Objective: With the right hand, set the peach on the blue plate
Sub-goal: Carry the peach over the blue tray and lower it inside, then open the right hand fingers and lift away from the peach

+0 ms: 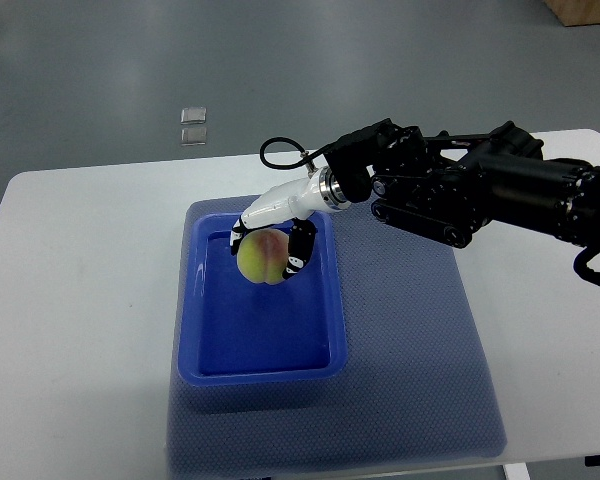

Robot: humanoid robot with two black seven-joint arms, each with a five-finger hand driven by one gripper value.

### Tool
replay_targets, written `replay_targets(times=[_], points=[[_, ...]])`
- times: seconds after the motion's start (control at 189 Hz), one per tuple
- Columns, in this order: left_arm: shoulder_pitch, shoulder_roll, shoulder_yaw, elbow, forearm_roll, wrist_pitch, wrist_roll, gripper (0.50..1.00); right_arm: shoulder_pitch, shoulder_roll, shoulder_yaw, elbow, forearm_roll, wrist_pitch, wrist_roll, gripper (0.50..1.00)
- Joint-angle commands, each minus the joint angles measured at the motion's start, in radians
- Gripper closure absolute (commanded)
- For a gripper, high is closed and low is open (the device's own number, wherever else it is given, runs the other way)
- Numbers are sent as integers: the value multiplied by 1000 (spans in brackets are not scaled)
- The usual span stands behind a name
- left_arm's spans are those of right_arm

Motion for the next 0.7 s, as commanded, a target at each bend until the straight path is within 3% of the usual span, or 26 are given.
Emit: replay_targets(times=[0.0,0.148,0.449,0.613,0.692], points=[[0,0,0,-1,0,0,0,500,-6,0,-1,-1,0,0,0,615],[0,0,0,-1,0,0,0,500,-7,0,-1,0,0,4,2,572],[-2,0,0,-1,0,0,0,500,10,0,11,-1,44,3,5,572],[-2,0,0,0,-1,0,0,500,56,-2,11,-6,228,-10,-6,572],[-3,0,0,0,-1,0,0,500,53,-51,43,-40,405,-39,-11,574]])
